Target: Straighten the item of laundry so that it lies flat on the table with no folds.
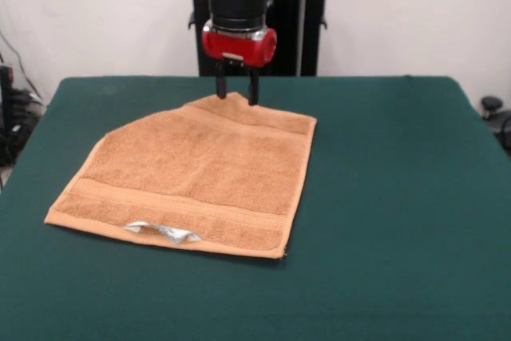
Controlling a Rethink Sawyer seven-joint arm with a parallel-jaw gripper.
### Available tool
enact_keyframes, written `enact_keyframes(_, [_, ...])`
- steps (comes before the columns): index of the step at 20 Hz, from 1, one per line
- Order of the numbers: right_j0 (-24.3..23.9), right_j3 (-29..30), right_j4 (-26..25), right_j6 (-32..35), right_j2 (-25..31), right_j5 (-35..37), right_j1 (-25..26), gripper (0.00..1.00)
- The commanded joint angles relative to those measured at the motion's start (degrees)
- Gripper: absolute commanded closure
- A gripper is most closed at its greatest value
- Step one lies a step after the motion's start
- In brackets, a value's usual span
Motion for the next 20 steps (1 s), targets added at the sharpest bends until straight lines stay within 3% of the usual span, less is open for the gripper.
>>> enact_keyframes(1, [11.01,-6.02,1.19,3.07,-10.68,13.62,1.0,0.0])
enact_keyframes(12, [11.59,-10.21,0.05,4.46,-9.69,16.09,2.87,0.0])
enact_keyframes(20, [13.63,-20.31,3.73,7.56,-7.28,19.17,8.98,0.0])
